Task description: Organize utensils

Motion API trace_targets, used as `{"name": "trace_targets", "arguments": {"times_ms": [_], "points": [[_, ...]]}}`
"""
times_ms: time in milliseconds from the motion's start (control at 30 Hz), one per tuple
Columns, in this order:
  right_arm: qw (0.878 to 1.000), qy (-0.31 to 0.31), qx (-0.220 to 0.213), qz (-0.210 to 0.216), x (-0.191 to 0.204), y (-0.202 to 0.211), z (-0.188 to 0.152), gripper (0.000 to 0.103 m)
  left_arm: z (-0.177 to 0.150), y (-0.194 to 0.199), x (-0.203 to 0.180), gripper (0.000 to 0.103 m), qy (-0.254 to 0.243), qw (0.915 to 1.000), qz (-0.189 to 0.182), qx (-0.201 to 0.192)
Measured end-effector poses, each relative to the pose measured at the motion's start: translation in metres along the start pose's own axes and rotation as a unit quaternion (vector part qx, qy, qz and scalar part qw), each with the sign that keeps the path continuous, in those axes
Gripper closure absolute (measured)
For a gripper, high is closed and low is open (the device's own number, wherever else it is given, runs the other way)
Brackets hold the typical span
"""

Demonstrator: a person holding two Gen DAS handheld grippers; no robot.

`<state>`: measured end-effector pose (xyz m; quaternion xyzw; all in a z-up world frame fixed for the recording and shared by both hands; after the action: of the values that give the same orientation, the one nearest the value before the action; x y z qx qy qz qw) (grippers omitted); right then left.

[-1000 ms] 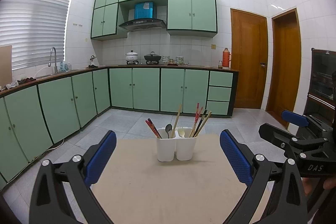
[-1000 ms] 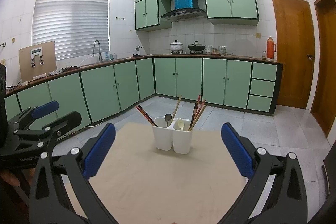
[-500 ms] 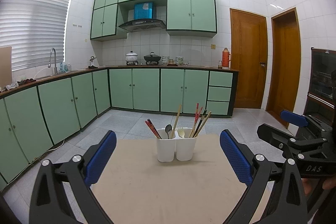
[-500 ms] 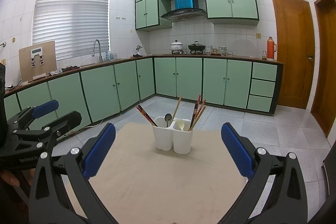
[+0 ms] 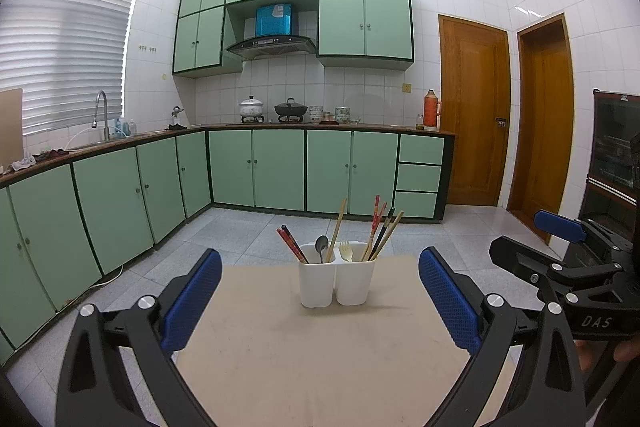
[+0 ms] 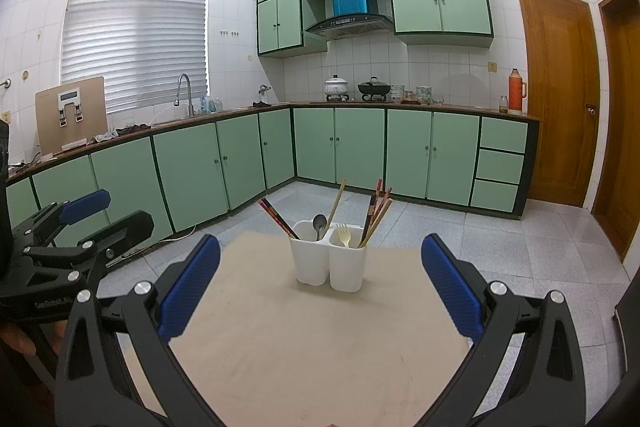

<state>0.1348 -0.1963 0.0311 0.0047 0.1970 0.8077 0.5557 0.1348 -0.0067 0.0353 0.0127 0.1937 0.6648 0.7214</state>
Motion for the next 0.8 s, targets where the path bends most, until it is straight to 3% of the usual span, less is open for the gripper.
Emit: {"name": "trace_targets", "arguments": {"times_ms": [800], "points": [[1.0, 0.0, 0.002, 0.001, -0.0001, -0.0009, -0.0024, 0.005, -0.0032, -0.0001, 0.0017, 0.006, -0.001, 1.0, 0.002, 0.002]]}}
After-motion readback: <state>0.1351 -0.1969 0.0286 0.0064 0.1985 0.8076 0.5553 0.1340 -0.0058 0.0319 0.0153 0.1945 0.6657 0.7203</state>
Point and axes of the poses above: each gripper's, at about its wrist camera, not at the fingertips, and y roughly against the way its jaws point, x to its left, z to its top, the point moved 10 cm from there along -y, roughly the way its jaws point, and after that the axes turned 15 degrees about y, right-handed, at the moved point
